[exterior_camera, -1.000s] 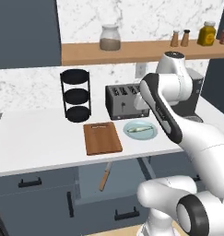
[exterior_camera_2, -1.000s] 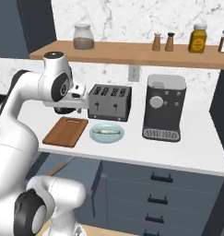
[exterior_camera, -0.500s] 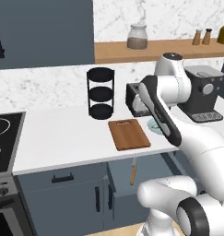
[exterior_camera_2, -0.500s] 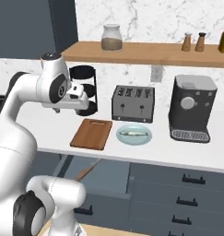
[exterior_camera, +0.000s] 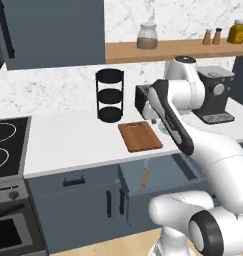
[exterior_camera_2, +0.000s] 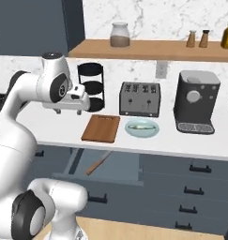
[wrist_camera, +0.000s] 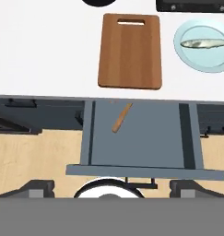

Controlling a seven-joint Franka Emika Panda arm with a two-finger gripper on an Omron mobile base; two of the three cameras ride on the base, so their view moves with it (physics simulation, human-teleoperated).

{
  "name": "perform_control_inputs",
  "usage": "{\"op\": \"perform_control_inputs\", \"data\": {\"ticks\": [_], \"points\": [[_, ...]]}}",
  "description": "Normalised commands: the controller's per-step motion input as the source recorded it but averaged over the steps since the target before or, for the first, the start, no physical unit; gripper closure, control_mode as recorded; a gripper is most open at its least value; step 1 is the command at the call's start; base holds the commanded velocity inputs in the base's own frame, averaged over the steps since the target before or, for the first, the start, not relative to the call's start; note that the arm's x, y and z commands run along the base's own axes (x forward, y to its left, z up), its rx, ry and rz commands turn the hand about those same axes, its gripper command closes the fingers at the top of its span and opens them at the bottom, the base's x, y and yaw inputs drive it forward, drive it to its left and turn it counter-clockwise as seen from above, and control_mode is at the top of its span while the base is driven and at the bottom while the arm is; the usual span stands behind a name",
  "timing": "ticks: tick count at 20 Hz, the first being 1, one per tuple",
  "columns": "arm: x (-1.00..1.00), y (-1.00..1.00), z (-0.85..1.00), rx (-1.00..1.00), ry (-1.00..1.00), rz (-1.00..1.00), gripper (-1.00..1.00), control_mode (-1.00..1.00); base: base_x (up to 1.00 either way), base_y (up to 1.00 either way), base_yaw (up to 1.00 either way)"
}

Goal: Pick up the knife from the drawer and place it on the cutting board. Then place the meat from the plate to the cutting board.

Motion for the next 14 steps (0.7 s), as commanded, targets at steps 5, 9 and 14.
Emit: {"op": "perform_control_inputs", "data": {"ticks": [5,9,14], "points": [[0.00,0.00,0.00,0.00,0.00,0.00,-1.00,1.00,-0.95,-0.56,0.22],[0.00,0.00,0.00,0.00,0.00,0.00,-1.00,1.00,-0.32,-0.67,0.44],[0.00,0.00,0.00,0.00,0.00,0.00,-1.00,1.00,-0.01,-0.88,0.45]]}}
